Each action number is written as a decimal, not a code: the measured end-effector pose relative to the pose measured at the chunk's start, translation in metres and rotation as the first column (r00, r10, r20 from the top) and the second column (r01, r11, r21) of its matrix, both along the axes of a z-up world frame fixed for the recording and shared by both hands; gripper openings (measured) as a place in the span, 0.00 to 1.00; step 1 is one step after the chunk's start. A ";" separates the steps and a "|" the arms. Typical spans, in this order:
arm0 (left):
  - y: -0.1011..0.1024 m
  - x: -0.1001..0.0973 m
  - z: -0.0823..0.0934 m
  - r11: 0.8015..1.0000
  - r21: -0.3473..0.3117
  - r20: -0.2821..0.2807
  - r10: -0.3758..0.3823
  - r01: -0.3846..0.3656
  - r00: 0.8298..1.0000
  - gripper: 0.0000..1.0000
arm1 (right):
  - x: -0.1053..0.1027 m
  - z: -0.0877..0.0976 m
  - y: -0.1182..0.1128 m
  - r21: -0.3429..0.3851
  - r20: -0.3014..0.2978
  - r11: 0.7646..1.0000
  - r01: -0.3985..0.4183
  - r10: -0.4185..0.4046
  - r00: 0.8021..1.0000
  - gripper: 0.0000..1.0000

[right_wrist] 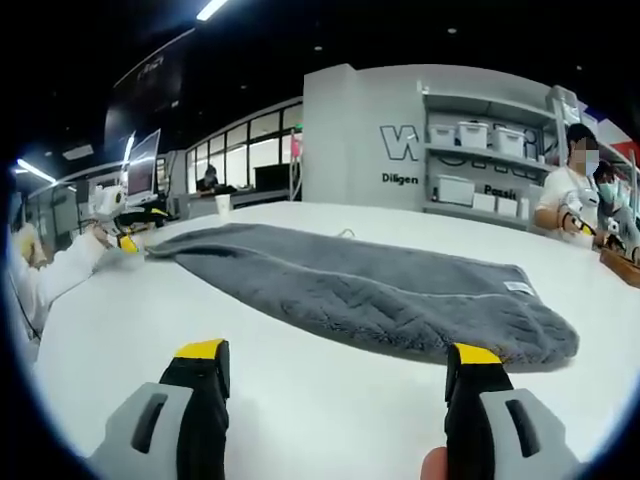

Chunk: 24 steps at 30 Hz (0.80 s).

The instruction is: Open the folded towel by lifting each exposed corner and separating the folded layers until the towel lies flat within the target outline without major curled edges

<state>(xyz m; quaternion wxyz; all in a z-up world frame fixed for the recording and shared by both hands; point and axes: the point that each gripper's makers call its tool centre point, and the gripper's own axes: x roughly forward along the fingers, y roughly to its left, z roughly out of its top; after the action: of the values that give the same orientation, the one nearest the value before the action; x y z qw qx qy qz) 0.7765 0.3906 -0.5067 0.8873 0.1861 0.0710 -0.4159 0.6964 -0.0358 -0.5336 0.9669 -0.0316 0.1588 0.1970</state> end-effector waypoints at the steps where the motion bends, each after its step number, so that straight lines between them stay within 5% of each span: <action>1: -0.005 -0.001 -0.001 1.000 0.002 0.007 -0.006 0.006 1.000 0.89 | 0.000 0.000 0.000 0.000 0.000 1.000 0.000 0.000 1.000 0.89; 12: -0.016 -0.001 -0.013 0.985 0.171 0.118 -0.004 -0.016 0.993 0.60 | 0.000 0.000 0.000 0.000 -0.002 1.000 0.001 -0.001 1.000 0.89; 24: -0.025 -0.007 -0.024 0.969 0.242 0.117 -0.071 0.041 0.991 0.28 | -0.001 -0.001 0.001 0.001 -0.004 1.000 0.000 0.000 1.000 0.89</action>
<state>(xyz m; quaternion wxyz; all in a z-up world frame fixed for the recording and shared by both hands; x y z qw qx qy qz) 0.7694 0.3659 -0.5310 0.8490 0.3192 0.0598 -0.4168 0.6957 -0.0353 -0.5342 0.9666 -0.0307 0.1605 0.1973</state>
